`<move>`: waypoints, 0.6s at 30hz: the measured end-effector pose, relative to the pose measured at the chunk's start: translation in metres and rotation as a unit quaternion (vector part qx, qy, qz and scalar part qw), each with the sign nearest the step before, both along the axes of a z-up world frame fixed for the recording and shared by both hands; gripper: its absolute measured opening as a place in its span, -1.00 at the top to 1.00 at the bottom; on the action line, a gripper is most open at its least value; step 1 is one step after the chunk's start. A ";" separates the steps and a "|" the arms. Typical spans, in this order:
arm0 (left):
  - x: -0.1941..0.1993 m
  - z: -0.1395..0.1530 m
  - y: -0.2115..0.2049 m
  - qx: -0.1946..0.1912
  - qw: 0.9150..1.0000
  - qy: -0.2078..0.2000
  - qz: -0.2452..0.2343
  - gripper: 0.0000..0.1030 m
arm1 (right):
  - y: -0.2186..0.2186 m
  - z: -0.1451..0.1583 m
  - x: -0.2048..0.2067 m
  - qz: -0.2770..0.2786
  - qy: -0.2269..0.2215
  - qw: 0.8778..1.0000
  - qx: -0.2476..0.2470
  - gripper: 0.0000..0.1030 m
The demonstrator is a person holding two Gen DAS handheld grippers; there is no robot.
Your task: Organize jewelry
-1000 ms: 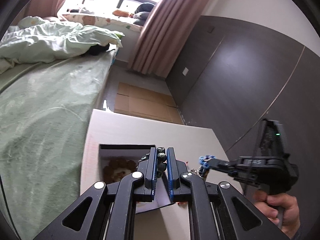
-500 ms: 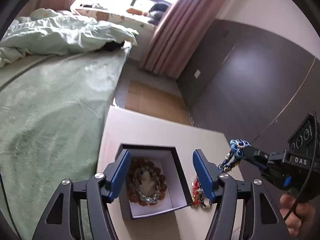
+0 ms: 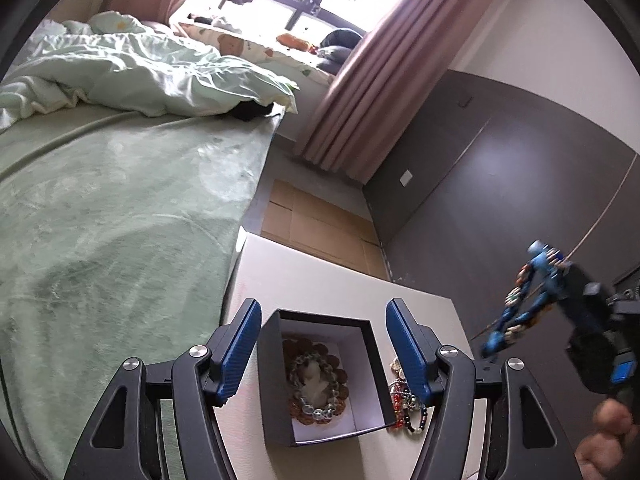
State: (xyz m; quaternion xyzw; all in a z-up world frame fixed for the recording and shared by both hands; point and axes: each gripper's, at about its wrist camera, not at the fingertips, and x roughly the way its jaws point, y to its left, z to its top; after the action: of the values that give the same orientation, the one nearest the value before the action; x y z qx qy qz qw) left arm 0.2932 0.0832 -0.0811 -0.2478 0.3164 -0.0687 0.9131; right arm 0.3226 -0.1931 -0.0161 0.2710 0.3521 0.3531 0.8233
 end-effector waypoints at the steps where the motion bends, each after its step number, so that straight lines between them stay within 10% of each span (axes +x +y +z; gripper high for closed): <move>1: -0.001 0.001 0.002 -0.001 1.000 -0.002 0.004 -0.28 | 0.003 0.003 -0.001 0.004 -0.007 1.000 0.002 0.79; 14: -0.007 -0.001 0.034 -0.027 0.998 -0.004 0.059 -0.28 | 0.060 -0.024 0.018 0.048 0.043 0.995 -0.077 0.76; 18: -0.006 -0.003 0.034 -0.025 0.998 -0.001 0.055 -0.34 | 0.059 -0.051 0.031 0.039 0.100 0.988 -0.110 0.18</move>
State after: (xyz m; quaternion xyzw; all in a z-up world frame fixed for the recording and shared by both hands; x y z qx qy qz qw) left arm 0.2875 0.1172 -0.0842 -0.2871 0.2994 -0.0265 0.9095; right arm 0.3539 -0.1338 -0.0668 0.1987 0.4796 0.3152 0.7944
